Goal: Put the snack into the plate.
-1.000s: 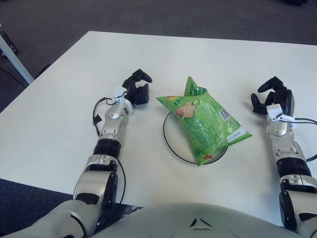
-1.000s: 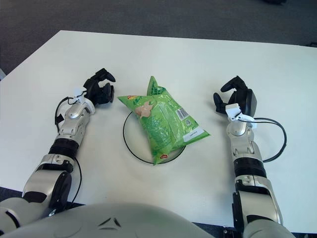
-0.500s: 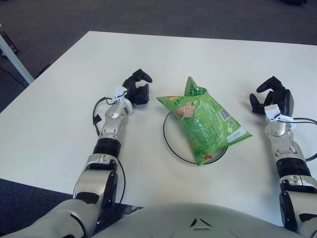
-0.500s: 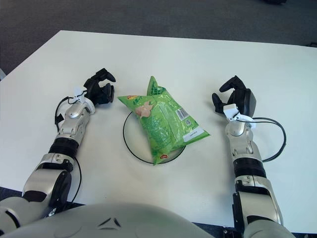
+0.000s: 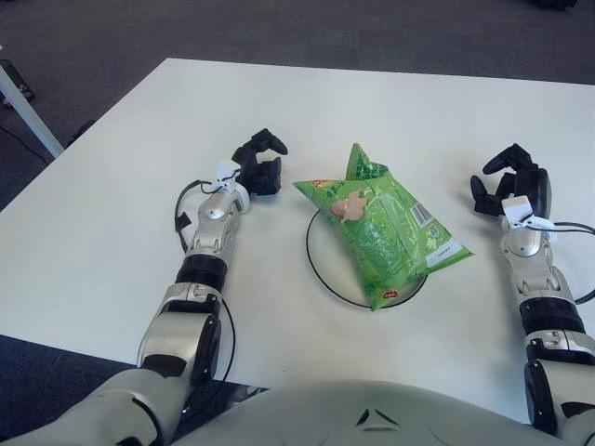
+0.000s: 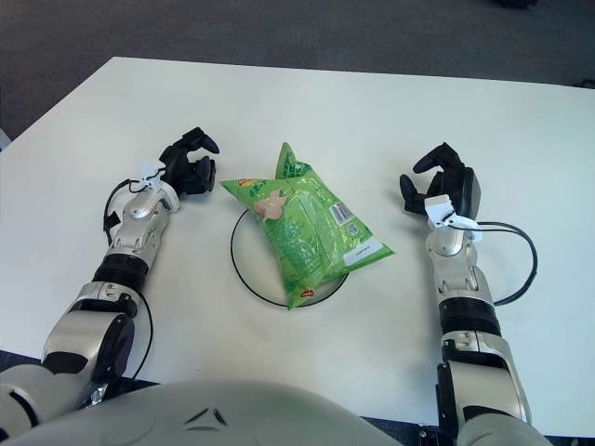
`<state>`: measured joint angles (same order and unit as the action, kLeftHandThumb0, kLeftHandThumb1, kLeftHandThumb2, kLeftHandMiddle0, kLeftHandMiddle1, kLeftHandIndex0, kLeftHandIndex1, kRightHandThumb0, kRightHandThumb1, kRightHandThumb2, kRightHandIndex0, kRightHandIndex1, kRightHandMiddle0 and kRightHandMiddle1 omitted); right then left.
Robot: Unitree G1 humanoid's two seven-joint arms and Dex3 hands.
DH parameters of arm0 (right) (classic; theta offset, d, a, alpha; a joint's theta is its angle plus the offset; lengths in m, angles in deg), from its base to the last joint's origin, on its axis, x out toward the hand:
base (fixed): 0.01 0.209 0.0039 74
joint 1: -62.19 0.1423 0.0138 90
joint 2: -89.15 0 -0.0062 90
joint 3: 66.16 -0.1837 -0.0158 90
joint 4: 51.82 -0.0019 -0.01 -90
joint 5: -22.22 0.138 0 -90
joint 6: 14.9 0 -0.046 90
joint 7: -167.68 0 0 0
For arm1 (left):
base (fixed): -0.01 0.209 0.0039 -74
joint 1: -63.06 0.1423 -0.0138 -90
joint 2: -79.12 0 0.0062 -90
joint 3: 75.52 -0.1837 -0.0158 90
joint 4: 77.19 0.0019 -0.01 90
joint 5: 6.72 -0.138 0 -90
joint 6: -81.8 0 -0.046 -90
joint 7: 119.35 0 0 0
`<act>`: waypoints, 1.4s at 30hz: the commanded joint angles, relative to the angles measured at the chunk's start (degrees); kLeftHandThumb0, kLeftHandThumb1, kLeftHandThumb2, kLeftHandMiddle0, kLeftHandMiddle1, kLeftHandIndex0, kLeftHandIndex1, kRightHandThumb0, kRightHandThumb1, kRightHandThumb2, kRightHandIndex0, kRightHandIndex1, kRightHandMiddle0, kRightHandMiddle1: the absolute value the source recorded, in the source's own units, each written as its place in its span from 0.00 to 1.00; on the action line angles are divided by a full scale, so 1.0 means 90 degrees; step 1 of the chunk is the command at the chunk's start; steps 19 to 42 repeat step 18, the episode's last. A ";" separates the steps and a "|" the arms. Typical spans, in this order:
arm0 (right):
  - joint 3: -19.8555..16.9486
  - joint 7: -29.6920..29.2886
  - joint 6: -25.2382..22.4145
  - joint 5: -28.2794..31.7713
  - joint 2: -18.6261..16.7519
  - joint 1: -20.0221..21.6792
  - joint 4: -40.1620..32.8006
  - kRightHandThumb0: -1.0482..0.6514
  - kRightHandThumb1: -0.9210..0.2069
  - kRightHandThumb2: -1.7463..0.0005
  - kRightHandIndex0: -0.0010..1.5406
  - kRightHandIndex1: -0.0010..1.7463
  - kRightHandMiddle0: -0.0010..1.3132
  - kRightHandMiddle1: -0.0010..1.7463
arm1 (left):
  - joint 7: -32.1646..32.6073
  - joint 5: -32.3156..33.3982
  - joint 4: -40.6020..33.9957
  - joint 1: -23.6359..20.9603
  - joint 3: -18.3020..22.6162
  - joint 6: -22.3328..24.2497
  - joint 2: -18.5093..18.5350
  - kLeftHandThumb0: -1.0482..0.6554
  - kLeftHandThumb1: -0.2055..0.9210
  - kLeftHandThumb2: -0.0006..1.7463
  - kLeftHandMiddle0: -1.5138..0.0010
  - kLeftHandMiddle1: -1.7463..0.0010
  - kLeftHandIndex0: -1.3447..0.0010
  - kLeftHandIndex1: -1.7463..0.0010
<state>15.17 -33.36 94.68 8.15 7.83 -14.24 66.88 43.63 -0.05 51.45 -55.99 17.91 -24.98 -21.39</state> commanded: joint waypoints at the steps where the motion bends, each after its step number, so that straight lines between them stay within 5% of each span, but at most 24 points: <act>1: 0.0056 0.0147 -0.0087 0.0245 -0.0494 -0.0650 0.0138 0.33 0.58 0.22 0.81 1.00 0.49 1.00 | -0.0071 -0.0044 0.0402 0.0280 -0.0041 0.0170 -0.0039 0.35 0.55 0.68 0.19 0.00 0.60 0.00; 15: -0.0530 0.1327 -0.1141 0.2098 -0.1154 -0.1215 -0.1295 0.34 0.54 0.25 0.86 1.00 0.46 1.00 | -0.0149 -0.0031 0.0588 0.0209 -0.0038 0.0050 -0.0078 0.35 0.56 0.67 0.20 0.00 0.61 0.00; 42: -0.0526 0.1358 -0.1161 0.2104 -0.1184 -0.1325 -0.1425 0.34 0.52 0.26 0.86 1.00 0.46 1.00 | -0.0160 -0.0011 0.0592 0.0247 -0.0019 0.0025 -0.0082 0.35 0.56 0.68 0.19 0.00 0.61 0.00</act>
